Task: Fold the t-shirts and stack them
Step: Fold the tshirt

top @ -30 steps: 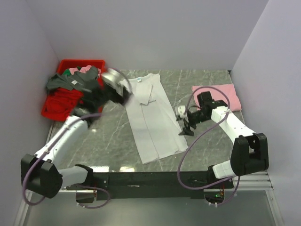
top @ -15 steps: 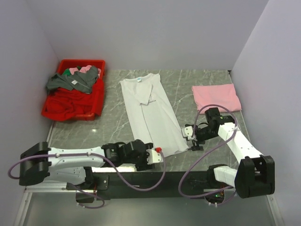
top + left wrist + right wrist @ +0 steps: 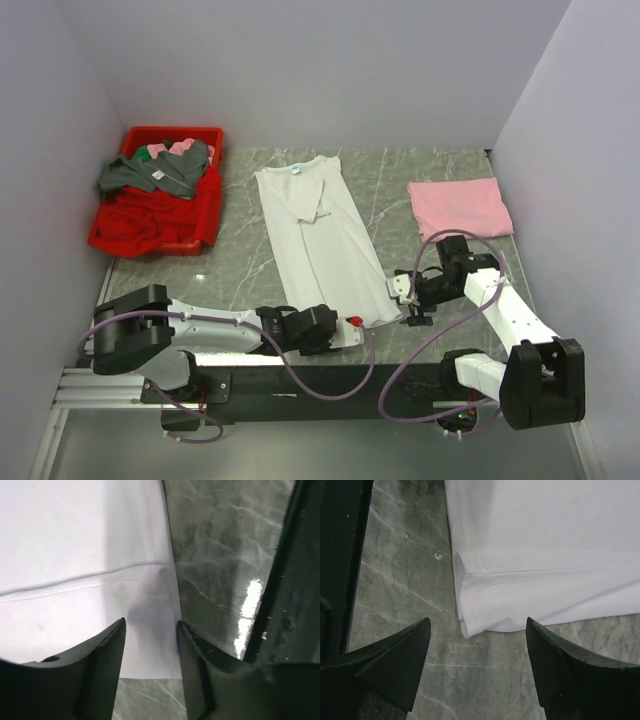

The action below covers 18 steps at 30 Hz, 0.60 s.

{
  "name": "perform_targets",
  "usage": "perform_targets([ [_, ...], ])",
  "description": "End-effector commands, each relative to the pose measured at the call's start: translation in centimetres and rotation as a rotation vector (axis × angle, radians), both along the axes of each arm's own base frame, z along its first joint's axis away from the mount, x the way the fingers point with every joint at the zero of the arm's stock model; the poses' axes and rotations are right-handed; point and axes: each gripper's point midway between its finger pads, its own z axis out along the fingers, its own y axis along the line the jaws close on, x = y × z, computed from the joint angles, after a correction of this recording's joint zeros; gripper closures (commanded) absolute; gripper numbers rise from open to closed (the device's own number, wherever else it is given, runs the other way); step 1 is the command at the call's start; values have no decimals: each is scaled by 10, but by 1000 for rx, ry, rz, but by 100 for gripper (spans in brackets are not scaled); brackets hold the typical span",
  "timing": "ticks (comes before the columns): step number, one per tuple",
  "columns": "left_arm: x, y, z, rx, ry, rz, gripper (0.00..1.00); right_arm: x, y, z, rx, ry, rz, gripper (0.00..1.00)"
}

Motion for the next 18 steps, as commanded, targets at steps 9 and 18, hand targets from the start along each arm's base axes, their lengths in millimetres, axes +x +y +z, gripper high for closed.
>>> perform_targets([
  [9, 5, 15, -5, 44, -43, 16, 94, 9, -3, -29, -135, -159, 100, 19],
  [18, 2, 9, 9, -19, -42, -8, 98, 7, 9, -54, -251, -224, 156, 31],
])
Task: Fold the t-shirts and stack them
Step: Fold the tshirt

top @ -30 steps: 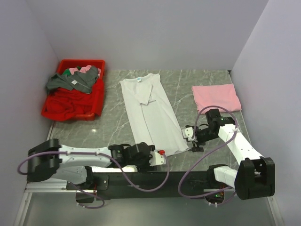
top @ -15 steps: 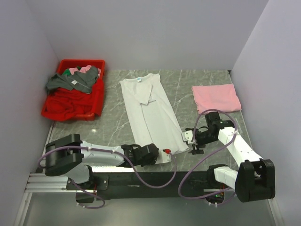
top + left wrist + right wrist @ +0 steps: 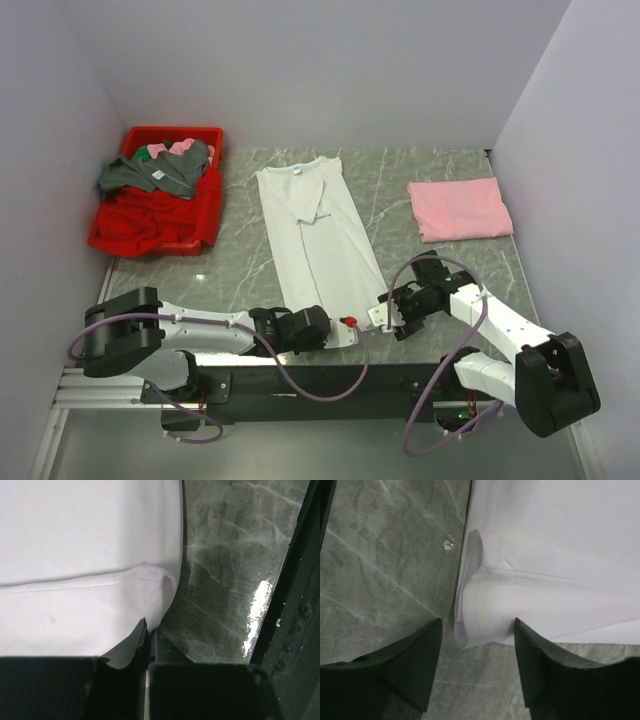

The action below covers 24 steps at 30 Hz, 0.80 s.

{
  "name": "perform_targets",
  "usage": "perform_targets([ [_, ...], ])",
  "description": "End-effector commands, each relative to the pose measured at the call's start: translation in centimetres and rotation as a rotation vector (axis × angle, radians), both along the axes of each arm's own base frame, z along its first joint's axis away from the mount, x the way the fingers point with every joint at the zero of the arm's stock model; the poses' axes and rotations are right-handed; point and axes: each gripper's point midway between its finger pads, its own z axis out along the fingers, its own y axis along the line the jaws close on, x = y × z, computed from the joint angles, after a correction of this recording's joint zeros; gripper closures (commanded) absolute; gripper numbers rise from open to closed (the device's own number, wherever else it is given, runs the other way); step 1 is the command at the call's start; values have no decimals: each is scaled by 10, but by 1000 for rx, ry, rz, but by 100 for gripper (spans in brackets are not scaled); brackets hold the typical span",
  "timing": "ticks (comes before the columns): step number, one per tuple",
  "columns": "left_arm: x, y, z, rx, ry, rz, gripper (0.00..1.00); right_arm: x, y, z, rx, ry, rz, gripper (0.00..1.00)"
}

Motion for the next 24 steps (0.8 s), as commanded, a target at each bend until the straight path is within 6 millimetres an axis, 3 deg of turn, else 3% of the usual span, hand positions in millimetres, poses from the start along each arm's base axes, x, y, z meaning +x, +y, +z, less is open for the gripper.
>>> perform_targets([
  [1, -4, -3, 9, -39, 0, -31, 98, 11, 1, -8, -50, -73, -13, 36],
  [7, -6, -6, 17, -82, -1, -42, 99, 7, 6, -25, -122, -92, 3, 55],
  [9, -6, -5, 17, -96, 0, -43, 99, 6, 8, -26, -115, -96, -2, 70],
  [13, -8, -4, 18, -113, 0, -52, 99, 5, 11, -20, -94, -101, -10, 92],
  [15, -8, -4, 20, -119, 3, -59, 100, -1, 18, -7, -47, -69, -9, 100],
  [18, 0, -2, 33, -157, -1, -61, 100, -4, 31, 20, 47, -33, -18, 100],
  [22, 29, 2, 61, -246, -50, -8, 100, 20, 47, 59, 149, -22, -98, 100],
  [24, 50, 8, 70, -274, -60, 28, 100, 35, 51, 65, 168, -4, -161, 100],
])
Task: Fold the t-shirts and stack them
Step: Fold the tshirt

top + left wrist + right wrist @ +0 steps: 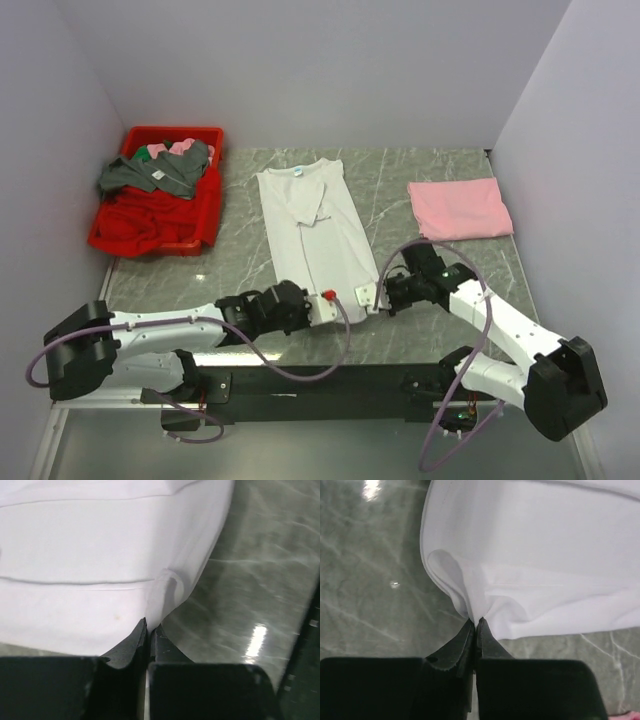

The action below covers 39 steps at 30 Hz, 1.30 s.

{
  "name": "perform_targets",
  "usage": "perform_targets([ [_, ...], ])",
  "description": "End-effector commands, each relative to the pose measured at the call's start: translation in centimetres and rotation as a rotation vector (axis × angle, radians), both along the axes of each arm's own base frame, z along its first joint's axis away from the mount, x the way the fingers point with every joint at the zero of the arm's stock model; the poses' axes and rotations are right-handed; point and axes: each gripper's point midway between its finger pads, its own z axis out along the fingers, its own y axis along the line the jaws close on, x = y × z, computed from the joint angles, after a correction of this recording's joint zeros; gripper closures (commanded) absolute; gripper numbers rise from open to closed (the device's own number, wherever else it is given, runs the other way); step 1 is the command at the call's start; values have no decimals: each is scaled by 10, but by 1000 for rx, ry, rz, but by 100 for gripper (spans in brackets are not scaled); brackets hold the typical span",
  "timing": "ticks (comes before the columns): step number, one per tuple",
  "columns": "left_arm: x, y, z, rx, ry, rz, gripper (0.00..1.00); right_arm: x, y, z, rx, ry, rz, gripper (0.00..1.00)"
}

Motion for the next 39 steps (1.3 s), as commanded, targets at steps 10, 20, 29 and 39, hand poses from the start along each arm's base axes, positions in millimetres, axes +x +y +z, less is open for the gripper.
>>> perform_targets([
  [10, 154, 32, 31, -108, -108, 190, 100, 164, 42, 68, 202, 82, -419, 100],
  [20, 260, 60, 17, -66, -73, 285, 100, 272, 59, 40, 177, 164, -657, 100],
  [29, 292, 68, 9, -48, -55, 305, 100, 305, 61, 30, 184, 154, -742, 100],
  [39, 313, 74, 3, -45, -40, 333, 99, 331, 62, 26, 192, 144, -818, 100],
])
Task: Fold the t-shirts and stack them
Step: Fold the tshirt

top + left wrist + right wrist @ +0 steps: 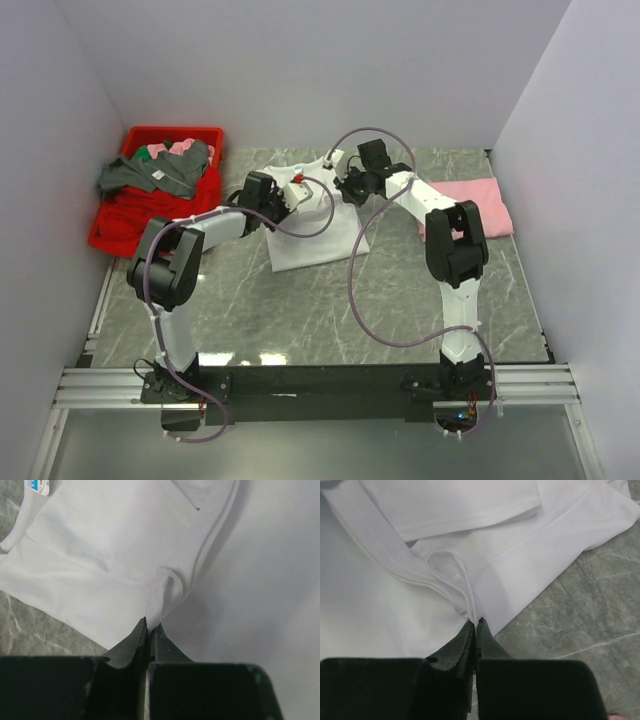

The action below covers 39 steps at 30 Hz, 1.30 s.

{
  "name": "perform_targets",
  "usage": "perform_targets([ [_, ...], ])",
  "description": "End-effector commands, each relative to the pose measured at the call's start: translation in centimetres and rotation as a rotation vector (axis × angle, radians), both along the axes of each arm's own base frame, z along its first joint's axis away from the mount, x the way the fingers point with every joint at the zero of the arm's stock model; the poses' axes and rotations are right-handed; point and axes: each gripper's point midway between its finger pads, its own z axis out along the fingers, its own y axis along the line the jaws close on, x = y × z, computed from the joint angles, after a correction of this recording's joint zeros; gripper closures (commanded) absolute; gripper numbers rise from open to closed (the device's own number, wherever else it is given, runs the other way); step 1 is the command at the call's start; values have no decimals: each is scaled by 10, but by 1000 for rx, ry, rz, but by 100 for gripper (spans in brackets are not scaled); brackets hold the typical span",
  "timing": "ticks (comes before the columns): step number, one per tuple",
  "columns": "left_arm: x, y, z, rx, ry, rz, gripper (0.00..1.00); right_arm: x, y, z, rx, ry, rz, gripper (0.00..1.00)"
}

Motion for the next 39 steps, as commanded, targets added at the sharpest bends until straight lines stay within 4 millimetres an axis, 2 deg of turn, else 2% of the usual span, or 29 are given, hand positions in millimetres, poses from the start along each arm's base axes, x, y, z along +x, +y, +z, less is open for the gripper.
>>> perform_targets([
  [1, 17, -6, 15, -27, -39, -17, 99, 21, -2, 14, 15, -42, -54, 100],
  [6, 31, -4, 23, -59, -57, 31, 98, 29, -5, 13, 0, -60, -96, 98],
  [7, 34, -4, 25, -70, -51, 48, 88, 32, -7, 13, 2, -61, -126, 94],
  [8, 35, -4, 27, -76, -49, 61, 76, 40, -8, 17, 11, -91, -158, 73],
  [9, 40, 1, 28, -70, -55, 104, 62, 48, -18, 19, -14, -116, -226, 61],
  [10, 46, 3, 36, -102, -71, 156, 26, 54, -21, 22, 8, -119, -304, 49],
  [11, 49, 9, 43, -119, -86, 191, 19, 63, -24, 31, 22, -152, -364, 38],
  [12, 53, 16, 65, -146, -131, 230, 8, 67, -31, 37, 21, -163, -402, 35],
  [13, 55, 20, 79, -200, -163, 271, 1, 69, -36, 45, 40, -167, -431, 32],
  [14, 57, 30, 91, -224, -193, 308, 1, 70, -37, 52, 58, -183, -435, 32],
  [15, 55, 37, 123, -264, -256, 337, 1, 66, -39, 52, 67, -176, -433, 31],
  [16, 50, 43, 131, -275, -270, 351, 0, 64, -43, 68, 100, -190, -428, 31],
  [17, 46, 49, 143, -282, -295, 348, 1, 60, -45, 71, 107, -177, -416, 31],
  [18, 35, 50, 169, -299, -338, 323, 1, 51, -44, 70, 120, -146, -372, 31],
  [20, 7, 35, 169, -266, -320, 152, 3, 9, -30, 83, 205, -55, -93, 31],
  [21, -15, 31, 174, -217, -323, 49, 9, -10, -29, 88, 178, -100, 84, 31],
  [22, -39, 16, 155, -191, -274, -43, 12, -58, -22, 78, 216, 16, 262, 31],
  [24, -74, 8, 135, -85, -247, -143, 17, -98, -30, 62, 100, -71, 548, 31],
  [25, -93, 4, 107, -35, -194, -176, 19, -112, -32, 54, 79, -74, 591, 31],
  [26, -111, -10, 93, 22, -180, -214, 21, -114, -32, 48, 34, -129, 623, 31],
  [27, -129, -12, 71, 61, -131, -232, 22, -132, -35, 33, -6, -134, 651, 30],
  [28, -138, -15, 60, 81, -110, -241, 23, -125, -34, 31, -39, -198, 648, 30],
  [29, -150, -25, 50, 98, -99, -265, 23, -128, -32, 24, -82, -212, 648, 30],
  [30, -159, -25, 34, 111, -67, -270, 23, -137, -33, 15, -93, -207, 651, 30],
  [32, -170, -32, 21, 128, -57, -291, 23, -131, -31, 14, -104, -260, 643, 30],
  [33, -172, -27, 8, 161, -43, -280, 22, -135, -32, 9, -107, -260, 641, 30],
  [35, -168, -26, 2, 178, -53, -264, 22, -129, -30, 10, -123, -314, 637, 30],
  [36, -163, -21, -6, 215, -60, -247, 22, -132, -32, 4, -136, -315, 635, 30],
  [39, -151, -22, -11, 220, -75, -225, 22, -131, -30, -7, -194, -352, 643, 30],
])
